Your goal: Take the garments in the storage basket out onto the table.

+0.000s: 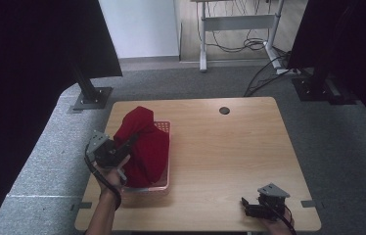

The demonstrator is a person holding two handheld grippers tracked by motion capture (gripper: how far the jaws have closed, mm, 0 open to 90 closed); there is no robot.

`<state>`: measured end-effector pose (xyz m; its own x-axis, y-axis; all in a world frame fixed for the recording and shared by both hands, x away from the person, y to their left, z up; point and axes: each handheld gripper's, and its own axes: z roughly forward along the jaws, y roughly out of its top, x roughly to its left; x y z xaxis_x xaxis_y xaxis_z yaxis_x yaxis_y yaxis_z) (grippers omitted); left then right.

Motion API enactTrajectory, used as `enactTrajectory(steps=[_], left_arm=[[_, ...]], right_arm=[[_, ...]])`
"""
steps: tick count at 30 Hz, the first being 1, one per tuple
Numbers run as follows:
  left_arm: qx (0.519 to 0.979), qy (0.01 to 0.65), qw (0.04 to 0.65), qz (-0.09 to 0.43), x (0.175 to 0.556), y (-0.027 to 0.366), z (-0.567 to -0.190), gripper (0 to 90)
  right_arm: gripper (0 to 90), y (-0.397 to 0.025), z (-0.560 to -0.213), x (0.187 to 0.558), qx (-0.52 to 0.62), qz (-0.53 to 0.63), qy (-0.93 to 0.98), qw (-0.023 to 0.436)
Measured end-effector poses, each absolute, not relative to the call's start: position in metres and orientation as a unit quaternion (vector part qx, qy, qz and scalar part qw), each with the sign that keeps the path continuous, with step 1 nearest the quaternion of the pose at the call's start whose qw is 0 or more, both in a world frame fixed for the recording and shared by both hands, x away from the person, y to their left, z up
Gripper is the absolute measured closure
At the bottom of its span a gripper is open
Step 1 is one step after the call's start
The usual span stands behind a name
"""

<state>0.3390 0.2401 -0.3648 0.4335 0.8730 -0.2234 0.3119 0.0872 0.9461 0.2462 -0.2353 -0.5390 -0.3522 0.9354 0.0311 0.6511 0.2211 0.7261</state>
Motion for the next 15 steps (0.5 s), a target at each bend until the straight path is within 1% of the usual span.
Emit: enactTrajectory(steps=[15], left_arm=[[0.625, 0.461, 0.579, 0.248, 0.335, 0.235, -0.352, 74.1]], right_arm=[[2.5, -0.235, -0.539, 0.246, 0.527, 0.333, 0.752, 0.214]])
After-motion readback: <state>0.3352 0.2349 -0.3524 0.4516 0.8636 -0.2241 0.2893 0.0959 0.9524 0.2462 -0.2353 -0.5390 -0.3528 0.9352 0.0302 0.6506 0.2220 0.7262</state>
